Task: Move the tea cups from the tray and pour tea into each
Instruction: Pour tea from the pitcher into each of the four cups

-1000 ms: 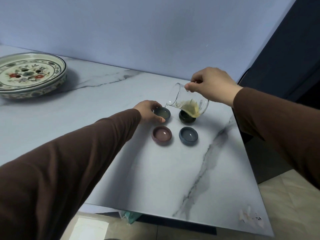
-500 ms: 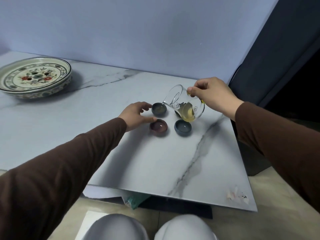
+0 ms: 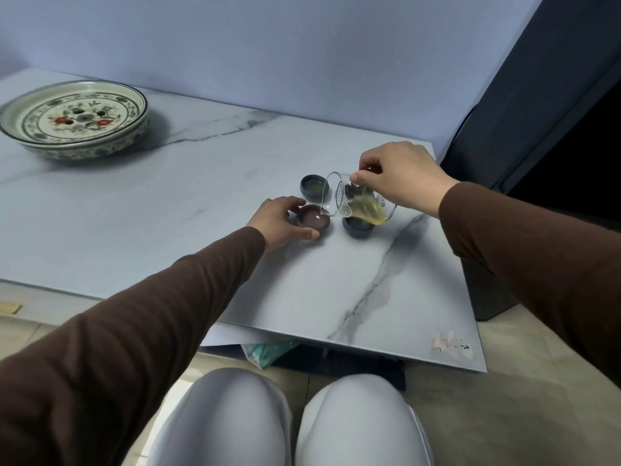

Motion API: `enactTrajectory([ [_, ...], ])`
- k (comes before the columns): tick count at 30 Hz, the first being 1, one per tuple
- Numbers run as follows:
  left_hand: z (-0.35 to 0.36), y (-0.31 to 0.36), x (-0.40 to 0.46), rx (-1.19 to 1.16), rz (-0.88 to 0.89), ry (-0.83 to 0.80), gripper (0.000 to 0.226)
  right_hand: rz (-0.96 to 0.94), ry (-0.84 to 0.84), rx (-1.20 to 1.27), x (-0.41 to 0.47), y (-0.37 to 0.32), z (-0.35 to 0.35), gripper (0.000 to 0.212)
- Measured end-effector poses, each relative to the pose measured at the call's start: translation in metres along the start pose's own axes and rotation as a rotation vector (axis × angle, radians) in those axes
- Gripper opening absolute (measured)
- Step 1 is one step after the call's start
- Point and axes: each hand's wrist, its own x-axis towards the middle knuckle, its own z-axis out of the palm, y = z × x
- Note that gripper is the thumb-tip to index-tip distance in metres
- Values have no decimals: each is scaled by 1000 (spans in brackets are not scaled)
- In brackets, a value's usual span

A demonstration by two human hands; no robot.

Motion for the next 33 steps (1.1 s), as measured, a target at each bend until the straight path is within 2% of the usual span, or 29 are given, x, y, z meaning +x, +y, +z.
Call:
enactTrajectory([
  [8,-1,-1,1,-40,37,16,54,-95,-12,-146,7,-18,-1,31],
  [19,-4,2,3,9,42,-7,57,-161,-34,-236,11,-31,-2,29],
  [33,-4,5,3,62,25,-8,62,-202,20,-307,11,-39,-13,26],
])
